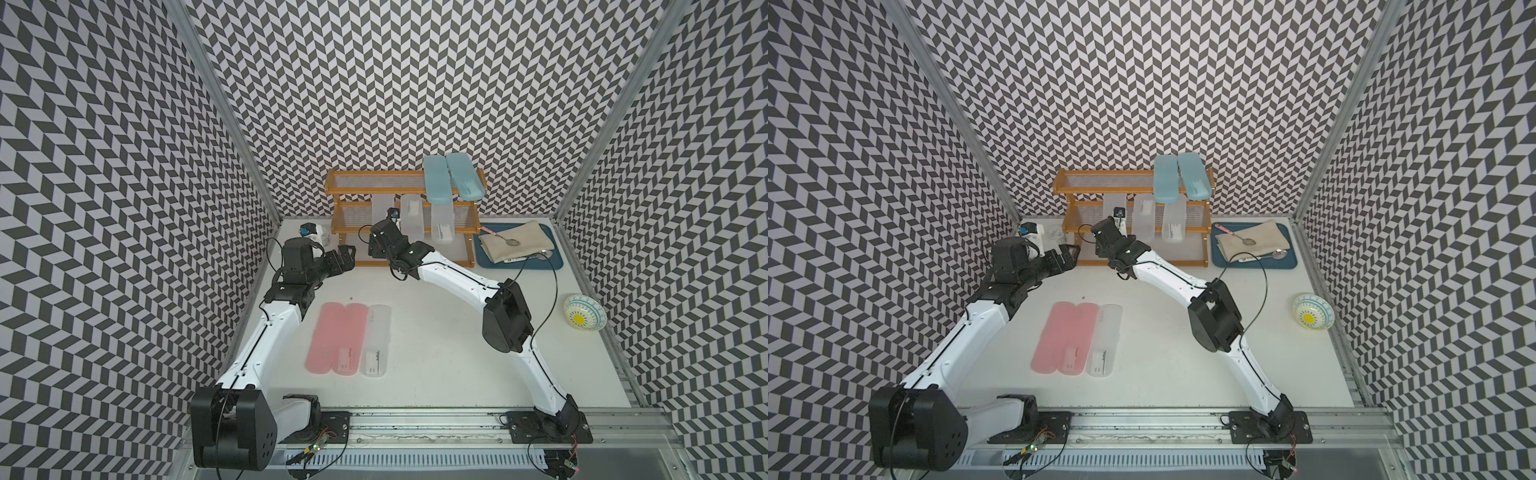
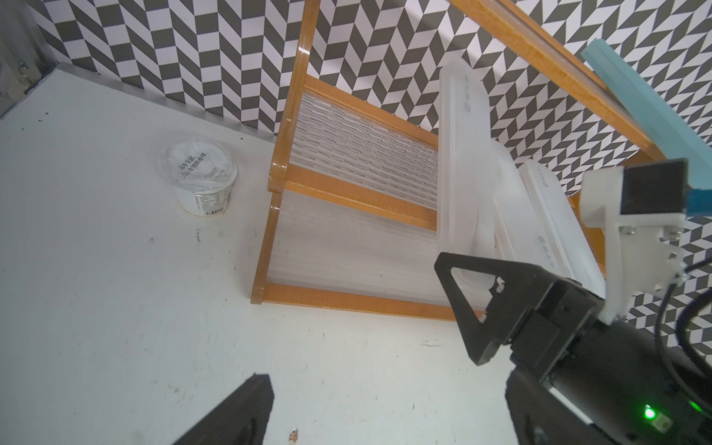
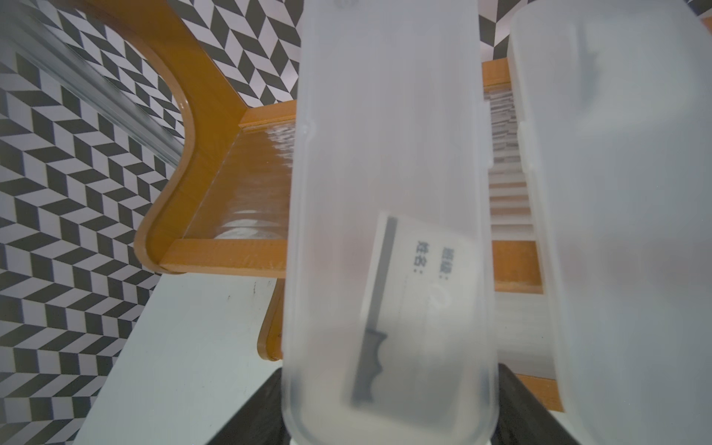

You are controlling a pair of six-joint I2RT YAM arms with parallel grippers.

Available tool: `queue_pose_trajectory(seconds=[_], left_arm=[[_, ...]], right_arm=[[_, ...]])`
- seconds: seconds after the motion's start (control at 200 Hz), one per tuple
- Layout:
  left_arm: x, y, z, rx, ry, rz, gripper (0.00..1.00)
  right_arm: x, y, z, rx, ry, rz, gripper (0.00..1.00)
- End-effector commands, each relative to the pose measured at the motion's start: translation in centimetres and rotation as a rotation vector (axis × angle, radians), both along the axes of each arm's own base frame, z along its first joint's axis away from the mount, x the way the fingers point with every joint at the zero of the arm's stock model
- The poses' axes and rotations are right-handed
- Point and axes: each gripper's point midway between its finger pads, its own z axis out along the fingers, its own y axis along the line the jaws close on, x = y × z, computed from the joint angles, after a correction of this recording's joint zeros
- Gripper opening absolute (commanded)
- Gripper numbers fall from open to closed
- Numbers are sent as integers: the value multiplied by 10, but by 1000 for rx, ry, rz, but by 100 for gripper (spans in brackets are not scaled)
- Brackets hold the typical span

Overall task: Place the pencil cases on the shelf according to color
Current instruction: Place the pencil case on the shelf.

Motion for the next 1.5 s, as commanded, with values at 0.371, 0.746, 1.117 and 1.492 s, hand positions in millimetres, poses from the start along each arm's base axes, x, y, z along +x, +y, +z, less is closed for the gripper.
queue_pose_trajectory(seconds=[0.371, 0.746, 1.117, 1.492], left_arm=[[1, -2, 6, -15, -23, -17, 100], [0, -4, 4, -20, -19, -28, 100], [0, -1, 2, -9, -18, -9, 100], [-36, -37, -16, 5, 76, 5, 99]], right_arm=[[24, -7, 4, 52, -25, 8, 85], [18, 10, 44, 164, -68, 97, 93], [-38, -12, 100, 228, -60, 160, 95], [-148, -90, 62, 161, 40, 172, 94]])
